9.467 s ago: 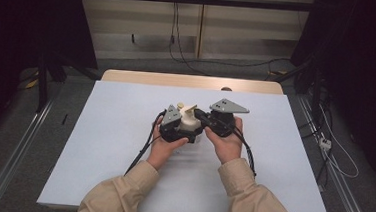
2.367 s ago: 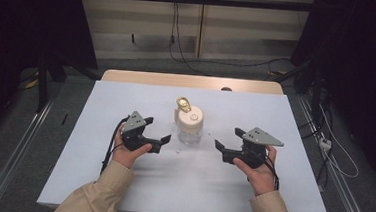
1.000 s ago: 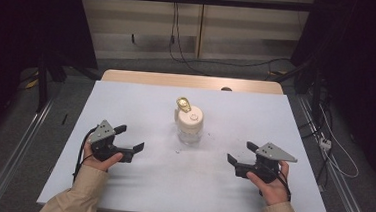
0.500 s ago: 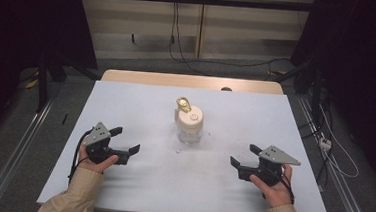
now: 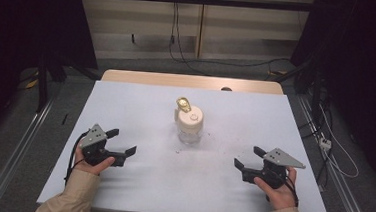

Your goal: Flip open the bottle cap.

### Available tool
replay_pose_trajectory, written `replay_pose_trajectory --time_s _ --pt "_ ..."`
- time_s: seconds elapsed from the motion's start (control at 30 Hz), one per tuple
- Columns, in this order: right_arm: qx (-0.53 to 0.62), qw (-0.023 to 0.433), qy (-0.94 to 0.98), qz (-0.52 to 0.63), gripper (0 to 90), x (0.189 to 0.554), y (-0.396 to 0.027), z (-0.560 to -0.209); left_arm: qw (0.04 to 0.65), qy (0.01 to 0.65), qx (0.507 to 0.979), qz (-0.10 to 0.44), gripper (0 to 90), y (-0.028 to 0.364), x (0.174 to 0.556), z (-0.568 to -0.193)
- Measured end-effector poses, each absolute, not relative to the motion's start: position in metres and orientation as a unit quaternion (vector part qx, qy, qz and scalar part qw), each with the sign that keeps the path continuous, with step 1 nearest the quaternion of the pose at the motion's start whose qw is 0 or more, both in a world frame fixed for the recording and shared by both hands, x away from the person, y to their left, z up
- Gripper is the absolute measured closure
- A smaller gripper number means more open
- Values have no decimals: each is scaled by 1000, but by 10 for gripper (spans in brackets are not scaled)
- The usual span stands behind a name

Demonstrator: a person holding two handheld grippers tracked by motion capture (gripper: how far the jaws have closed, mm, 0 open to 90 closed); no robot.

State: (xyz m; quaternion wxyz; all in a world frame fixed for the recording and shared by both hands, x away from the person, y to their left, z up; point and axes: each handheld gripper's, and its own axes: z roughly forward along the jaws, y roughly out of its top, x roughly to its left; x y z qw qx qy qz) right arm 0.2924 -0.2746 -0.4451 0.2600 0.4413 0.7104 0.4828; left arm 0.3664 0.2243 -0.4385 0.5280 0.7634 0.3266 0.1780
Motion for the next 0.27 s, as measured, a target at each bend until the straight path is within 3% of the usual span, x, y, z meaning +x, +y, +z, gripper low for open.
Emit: replay_pose_trajectory --time_s 0.27 --pt "443 263 707 485 147 292 -276 -445 519 328 768 182 53 226 366 -441"
